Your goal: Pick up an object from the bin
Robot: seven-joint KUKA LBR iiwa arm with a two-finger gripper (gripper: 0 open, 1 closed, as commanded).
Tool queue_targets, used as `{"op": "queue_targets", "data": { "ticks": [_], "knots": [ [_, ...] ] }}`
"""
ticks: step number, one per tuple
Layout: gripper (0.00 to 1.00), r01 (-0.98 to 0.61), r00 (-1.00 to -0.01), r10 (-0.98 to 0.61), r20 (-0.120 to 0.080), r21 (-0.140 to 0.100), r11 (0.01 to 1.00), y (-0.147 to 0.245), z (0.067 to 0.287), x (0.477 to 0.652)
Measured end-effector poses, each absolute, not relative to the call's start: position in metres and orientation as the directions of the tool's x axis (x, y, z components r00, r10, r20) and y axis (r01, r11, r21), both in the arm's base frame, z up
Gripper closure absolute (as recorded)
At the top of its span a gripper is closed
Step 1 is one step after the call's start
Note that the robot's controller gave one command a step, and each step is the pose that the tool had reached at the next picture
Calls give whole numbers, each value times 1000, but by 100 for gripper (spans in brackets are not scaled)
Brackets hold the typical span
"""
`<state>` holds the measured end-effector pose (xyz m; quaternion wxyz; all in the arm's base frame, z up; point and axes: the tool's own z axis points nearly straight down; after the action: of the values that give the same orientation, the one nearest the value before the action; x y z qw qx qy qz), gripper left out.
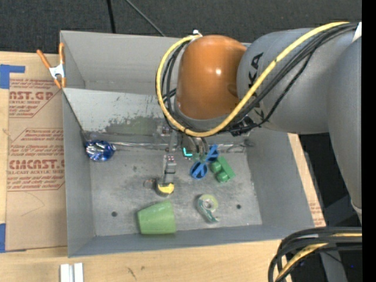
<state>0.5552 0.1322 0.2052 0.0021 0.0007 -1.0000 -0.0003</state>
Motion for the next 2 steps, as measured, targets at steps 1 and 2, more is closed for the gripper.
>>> {"op": "queue_targets", "data": {
  "ticks": [1,2],
  "knots": [
    [100,0,-1000,0,-2,1,1000,131,208,557],
    [100,-344,-939,-344,4,0,939,97,140,536]
  ]
}}
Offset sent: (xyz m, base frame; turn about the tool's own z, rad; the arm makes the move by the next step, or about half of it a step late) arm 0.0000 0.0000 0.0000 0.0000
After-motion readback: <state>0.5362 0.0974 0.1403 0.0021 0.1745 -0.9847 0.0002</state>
